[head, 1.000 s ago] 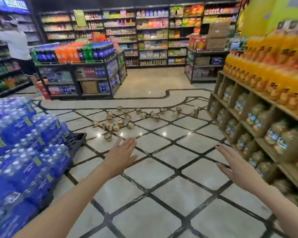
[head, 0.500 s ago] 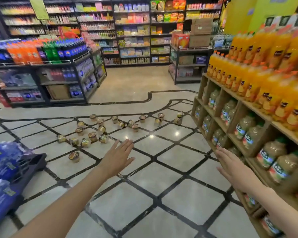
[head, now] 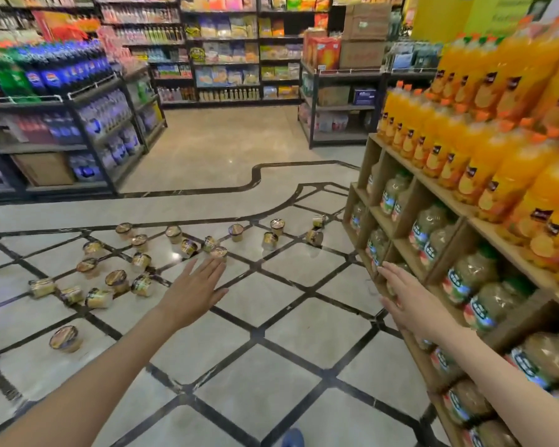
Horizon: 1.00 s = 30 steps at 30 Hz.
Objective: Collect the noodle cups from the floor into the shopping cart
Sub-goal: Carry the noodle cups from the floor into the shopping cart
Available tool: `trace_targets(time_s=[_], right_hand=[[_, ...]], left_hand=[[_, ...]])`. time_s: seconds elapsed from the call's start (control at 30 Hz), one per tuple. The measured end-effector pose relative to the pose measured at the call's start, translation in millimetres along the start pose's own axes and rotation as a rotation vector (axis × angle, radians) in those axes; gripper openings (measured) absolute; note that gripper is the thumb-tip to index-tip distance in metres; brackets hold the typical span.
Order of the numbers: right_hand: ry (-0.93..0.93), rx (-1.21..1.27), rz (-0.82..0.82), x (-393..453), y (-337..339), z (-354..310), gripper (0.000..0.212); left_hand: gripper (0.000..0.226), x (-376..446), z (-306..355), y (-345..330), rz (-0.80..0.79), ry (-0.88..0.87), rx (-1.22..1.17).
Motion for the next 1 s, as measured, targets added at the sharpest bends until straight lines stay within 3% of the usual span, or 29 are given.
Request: trace_targets(time_s=[0.37, 0.5, 0.63, 1.0], right_hand=[[-0.053, -0.026, -0.05, 268.5, -10.7, 75.6, 0.062], [-0.06, -0.003, -0.086, 380.7, -44.4, 108.7, 0.063], [-0.064, 0.024, -0.132, 496.3, -84.5, 137.2, 0.065], [-0.094, -0.016, -0.35, 763.5, -185.1, 188.0, 0.064]], left_hand=[[0.087, 290.9, -78.8, -45.3, -0.048, 0.019, -0.057], [0.09, 386.1, -106.0, -86.5, -0.042, 0.029, -0.066], [0.065, 482.0, -133.4, -135.7, -0.133, 0.079, -0.068], [0.074, 708.7, -200.3, -266.2, -0.335, 0.15, -0.114]])
Point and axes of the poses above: each hand's wrist, its own x-axis towards the middle knuckle, its own y-axis out of the back of the hand, z = x × y, the point moved 2 cm from there along x, towards the middle knuckle, and after that the axes turned 6 degrees about z, right-handed, at the moved point
